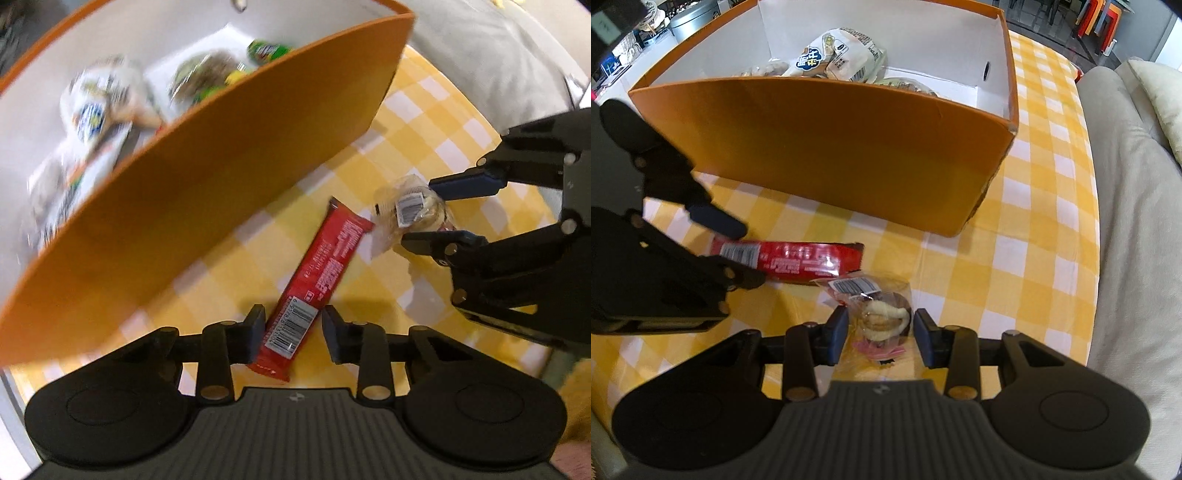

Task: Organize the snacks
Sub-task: 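Grasp the red chocolate bar with the left tool while the right tool holds the egg pack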

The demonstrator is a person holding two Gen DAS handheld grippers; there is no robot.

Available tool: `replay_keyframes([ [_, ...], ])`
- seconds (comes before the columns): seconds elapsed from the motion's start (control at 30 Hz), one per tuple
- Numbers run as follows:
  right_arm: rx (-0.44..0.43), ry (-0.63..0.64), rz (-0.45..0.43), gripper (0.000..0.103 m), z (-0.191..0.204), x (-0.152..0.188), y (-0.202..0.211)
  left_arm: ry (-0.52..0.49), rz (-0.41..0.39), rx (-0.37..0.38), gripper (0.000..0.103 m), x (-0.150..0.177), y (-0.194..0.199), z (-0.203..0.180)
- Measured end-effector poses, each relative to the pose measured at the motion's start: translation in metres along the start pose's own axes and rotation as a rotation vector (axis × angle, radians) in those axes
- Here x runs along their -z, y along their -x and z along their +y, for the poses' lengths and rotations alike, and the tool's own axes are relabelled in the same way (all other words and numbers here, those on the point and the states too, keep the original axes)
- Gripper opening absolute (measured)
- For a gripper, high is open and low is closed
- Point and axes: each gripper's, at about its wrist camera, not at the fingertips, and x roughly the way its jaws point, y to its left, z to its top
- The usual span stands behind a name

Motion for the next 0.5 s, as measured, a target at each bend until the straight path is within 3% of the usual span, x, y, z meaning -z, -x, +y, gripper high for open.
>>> replay_keyframes([
  [0.13,0.016,0.024,0.004,0.037,0.004,0.001,0.000,0.077,0.026,0.041,0.038,0.010,0.002,0.001],
  [0.2,0.023,0.037,0.008,0.037,0.007,0.002,0.000,0.069,-0.008,0.026,0.050,0.014,0.004,-0.003],
  [0.27,0.026,0.046,0.013,0.037,0.008,0.002,0.000,0.037,-0.038,-0.010,0.069,0.016,0.004,-0.009],
  [0.5,0.029,0.079,0.029,0.039,0.008,0.003,-0.001,-0.022,-0.048,-0.069,0.070,0.013,-0.008,-0.022],
])
